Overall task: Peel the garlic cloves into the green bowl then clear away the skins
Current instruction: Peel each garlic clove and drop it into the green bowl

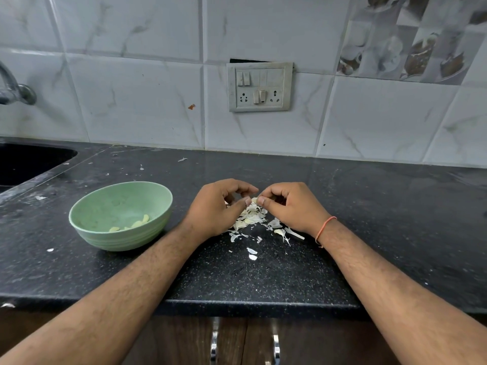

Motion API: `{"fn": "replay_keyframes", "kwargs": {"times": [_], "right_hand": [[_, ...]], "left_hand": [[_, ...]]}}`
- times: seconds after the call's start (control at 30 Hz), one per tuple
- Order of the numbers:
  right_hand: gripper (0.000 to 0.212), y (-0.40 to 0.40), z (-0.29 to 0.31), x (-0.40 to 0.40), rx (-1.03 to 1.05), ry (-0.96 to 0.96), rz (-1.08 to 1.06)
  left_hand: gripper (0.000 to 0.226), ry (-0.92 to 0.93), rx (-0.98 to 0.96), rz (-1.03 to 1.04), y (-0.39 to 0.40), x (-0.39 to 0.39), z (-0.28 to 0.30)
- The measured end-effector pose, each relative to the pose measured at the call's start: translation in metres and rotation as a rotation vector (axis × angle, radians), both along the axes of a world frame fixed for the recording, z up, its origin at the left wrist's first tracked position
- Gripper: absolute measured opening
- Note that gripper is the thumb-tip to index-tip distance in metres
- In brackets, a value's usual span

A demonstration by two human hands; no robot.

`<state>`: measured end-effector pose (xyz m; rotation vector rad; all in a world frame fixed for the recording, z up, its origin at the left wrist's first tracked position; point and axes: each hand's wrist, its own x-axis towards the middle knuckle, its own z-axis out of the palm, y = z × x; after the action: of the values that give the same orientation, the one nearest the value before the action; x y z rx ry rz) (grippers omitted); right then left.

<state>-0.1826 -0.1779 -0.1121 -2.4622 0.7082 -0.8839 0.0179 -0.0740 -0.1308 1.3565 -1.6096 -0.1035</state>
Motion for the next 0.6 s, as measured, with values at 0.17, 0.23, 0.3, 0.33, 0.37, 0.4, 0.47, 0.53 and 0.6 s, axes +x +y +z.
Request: {"fn": "replay_keyframes", "kwargs": {"times": [0.17,0.23,0.3,0.33,0.37,0.4,0.47,0.53,0.6], "right_hand": [[0.008,-0.0020,-0.0018,-0.0003,0.026,0.009,0.042],[0.008,-0.0024,-0.0009,-0.0010,0.045,0.008,0.060],[0.011,-0.0027,0.0005,-0.0018,0.068,0.006,0.079],[0.011,-0.0028,0.0008,-0.0018,0.080,0.008,0.091],[0.010,-0.0024,0.0010,-0.0016,0.096,0.010,0.108],[0.009,-0.0016,0.0009,-0.0012,0.113,0.013,0.123],[0.006,0.0004,-0.0001,-0.0003,0.137,0.014,0.148],[0.004,0.0013,-0.0002,0.0005,0.139,-0.008,0.152],[0.003,0.0005,0.0000,0.0015,0.122,-0.042,0.131]], "left_hand": [[0.041,-0.016,0.051,-0.117,-0.0006,0.0011,-0.0024],[0.039,-0.036,0.061,-0.126,-0.0006,0.0014,-0.0029],[0.035,-0.048,0.062,-0.116,-0.0017,0.0024,-0.0038],[0.033,-0.048,0.059,-0.106,-0.0023,0.0027,-0.0037],[0.032,-0.040,0.054,-0.094,-0.0025,0.0031,-0.0033],[0.031,-0.027,0.049,-0.084,-0.0025,0.0034,-0.0024],[0.031,-0.011,0.035,-0.070,-0.0010,0.0031,-0.0003],[0.029,-0.015,0.014,-0.053,0.0007,0.0014,0.0005],[0.027,0.007,-0.007,-0.014,-0.0004,0.0020,0.0005]]}}
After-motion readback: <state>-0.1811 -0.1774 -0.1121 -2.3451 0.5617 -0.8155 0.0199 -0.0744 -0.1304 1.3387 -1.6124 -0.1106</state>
